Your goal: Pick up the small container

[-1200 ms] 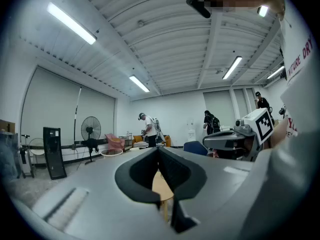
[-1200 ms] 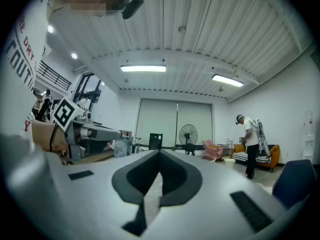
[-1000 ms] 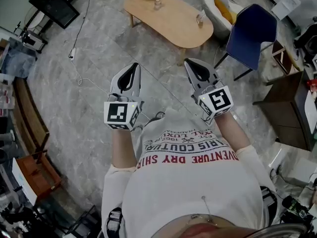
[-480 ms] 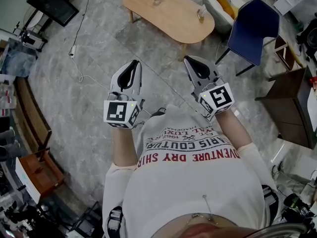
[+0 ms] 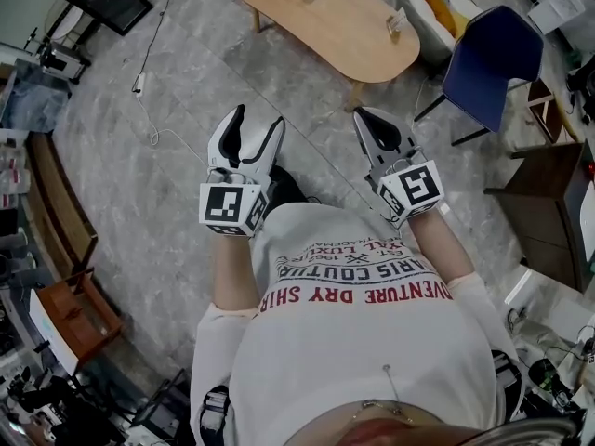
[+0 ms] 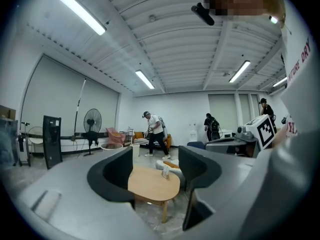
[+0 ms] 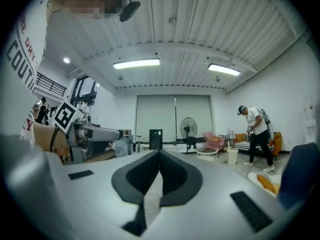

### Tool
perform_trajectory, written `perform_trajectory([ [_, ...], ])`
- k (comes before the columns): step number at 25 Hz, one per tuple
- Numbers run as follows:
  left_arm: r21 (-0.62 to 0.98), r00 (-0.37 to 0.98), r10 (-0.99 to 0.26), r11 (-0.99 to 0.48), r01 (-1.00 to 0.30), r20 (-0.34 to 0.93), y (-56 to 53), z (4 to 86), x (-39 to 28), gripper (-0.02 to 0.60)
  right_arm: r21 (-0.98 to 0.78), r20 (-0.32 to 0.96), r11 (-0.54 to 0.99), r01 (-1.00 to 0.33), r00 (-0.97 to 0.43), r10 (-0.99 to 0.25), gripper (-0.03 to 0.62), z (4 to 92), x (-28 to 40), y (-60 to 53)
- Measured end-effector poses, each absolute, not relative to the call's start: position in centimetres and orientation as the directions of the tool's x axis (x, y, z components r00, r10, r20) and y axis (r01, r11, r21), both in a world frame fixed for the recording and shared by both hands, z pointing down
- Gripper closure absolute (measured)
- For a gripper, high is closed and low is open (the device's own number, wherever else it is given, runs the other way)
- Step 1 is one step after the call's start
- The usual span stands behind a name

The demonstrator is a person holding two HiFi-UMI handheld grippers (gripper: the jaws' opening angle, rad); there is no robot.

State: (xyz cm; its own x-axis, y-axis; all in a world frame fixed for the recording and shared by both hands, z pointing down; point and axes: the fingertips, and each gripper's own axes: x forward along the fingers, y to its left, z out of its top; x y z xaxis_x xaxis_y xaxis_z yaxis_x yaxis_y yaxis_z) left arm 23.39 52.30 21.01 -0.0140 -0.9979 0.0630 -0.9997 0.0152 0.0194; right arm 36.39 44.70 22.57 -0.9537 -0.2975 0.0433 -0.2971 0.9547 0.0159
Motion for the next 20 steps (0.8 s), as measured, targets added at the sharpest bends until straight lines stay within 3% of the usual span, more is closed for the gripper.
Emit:
perform_trajectory([
  [20,0.032,0.257,-0.961,-0.255,-0.966,0.102,30.6,21.6,-6.4,0.310,-0.015,0.122,0.842,-0.540,-0.837,-0.534,0.588,23.2,7.9,25.1],
])
